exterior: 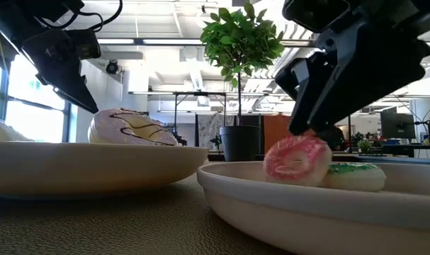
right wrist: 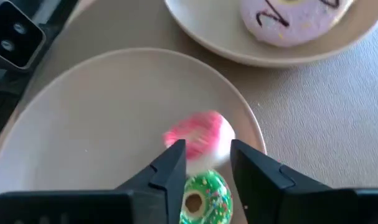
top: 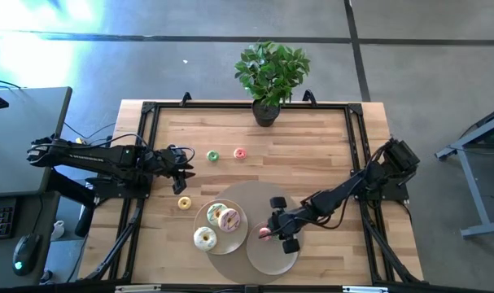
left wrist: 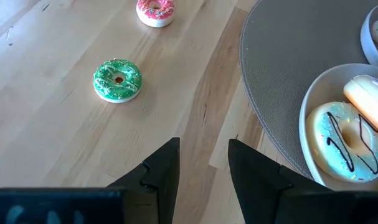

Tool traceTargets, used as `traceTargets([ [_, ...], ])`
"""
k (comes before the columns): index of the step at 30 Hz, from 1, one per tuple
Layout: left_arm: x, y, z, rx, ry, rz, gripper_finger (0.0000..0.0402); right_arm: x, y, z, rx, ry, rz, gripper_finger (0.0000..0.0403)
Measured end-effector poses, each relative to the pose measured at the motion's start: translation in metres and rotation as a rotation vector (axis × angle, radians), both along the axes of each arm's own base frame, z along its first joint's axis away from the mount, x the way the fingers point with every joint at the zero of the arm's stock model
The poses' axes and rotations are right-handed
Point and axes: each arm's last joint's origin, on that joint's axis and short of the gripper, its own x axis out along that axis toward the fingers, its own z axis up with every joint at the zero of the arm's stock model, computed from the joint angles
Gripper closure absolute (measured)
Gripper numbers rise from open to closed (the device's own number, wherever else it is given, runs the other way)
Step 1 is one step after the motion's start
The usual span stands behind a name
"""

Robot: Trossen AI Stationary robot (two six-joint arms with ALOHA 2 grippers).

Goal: Pick & Place donuts
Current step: Put the small pink donut on the right white plate

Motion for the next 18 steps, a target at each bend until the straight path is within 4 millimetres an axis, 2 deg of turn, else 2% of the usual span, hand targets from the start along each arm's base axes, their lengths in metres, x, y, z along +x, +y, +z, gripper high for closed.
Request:
traceTargets([
  [4,0.001,0.0,0.001,-0.015,-0.024,0.011,0.0266,0.003,0.001,0.008,-0.015,-0.027,0.012,0.0263],
  [9,0.013,-0.001,0.007,-0.017,-0.122,0.009,0.0266,0.001,-0.004,0.03,-0.099,-0.05,-0.009,0.0258],
  [14,0.036,-0.002,0.003,0.038,-0.165,-0.033,0.0266,-0.013,-0.025,0.048,-0.173,0.035,-0.08,0.0262],
  [18,0.056,0.001,-0.011,0.123,-0.138,0.059,0.0266,-0.031,-0.048,0.057,-0.284,0.144,-0.225,0.0269],
])
